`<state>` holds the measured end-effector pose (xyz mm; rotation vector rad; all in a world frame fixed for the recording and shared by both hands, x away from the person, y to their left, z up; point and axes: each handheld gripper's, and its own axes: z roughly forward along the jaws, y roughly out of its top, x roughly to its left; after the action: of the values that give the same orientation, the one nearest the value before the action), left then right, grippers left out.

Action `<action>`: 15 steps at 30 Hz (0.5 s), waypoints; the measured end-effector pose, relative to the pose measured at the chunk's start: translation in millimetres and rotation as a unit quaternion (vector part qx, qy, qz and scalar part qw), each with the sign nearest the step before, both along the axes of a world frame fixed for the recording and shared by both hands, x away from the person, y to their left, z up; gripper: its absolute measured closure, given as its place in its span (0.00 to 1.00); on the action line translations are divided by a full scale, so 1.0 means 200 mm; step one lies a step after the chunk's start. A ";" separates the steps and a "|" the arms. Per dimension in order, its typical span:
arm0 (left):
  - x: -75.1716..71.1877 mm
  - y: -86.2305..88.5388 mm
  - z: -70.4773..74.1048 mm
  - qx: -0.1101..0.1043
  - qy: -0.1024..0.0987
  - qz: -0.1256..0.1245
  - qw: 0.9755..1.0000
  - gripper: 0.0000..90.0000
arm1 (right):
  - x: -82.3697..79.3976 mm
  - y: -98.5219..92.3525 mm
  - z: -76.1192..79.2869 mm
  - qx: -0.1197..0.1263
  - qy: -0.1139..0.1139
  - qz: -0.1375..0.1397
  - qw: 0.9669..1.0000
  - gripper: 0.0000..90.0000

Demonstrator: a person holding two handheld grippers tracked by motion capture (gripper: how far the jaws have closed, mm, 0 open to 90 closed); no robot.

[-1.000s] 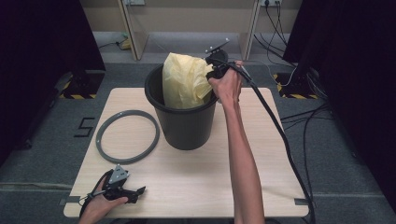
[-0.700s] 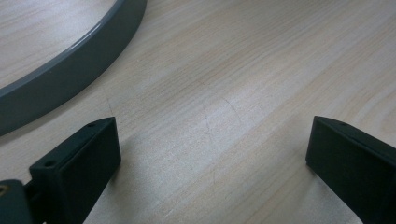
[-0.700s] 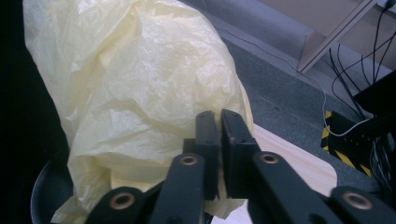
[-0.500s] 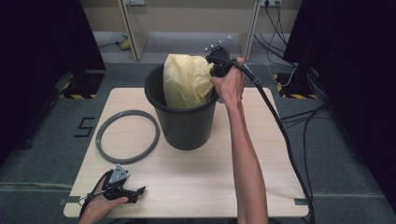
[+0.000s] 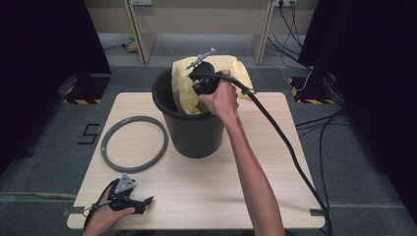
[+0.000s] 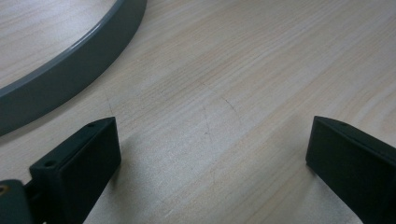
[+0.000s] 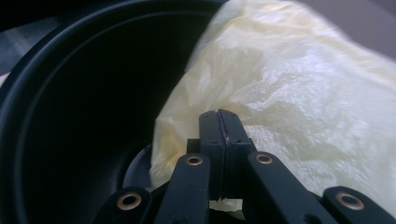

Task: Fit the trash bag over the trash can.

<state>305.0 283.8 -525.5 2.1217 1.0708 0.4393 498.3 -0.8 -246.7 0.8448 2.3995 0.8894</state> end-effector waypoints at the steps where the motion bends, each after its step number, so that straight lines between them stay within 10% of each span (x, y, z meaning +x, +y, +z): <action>1: 0.00 0.00 0.00 0.000 0.000 0.000 1.000 0.02 | 0.00 0.01 -0.02 -0.004 0.005 0.005 1.000 1.00; 9: 0.00 0.00 0.00 0.000 0.000 0.000 1.000 0.02 | -0.02 0.07 -0.07 -0.001 0.041 0.030 0.999 0.87; 15: 0.00 0.00 0.00 0.000 0.000 0.001 1.000 0.02 | -0.07 0.00 0.04 0.040 0.008 -0.010 0.999 0.58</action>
<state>305.0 283.8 -525.5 2.1204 1.0719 0.4405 484.8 -1.6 -237.9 0.9074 2.3797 0.9807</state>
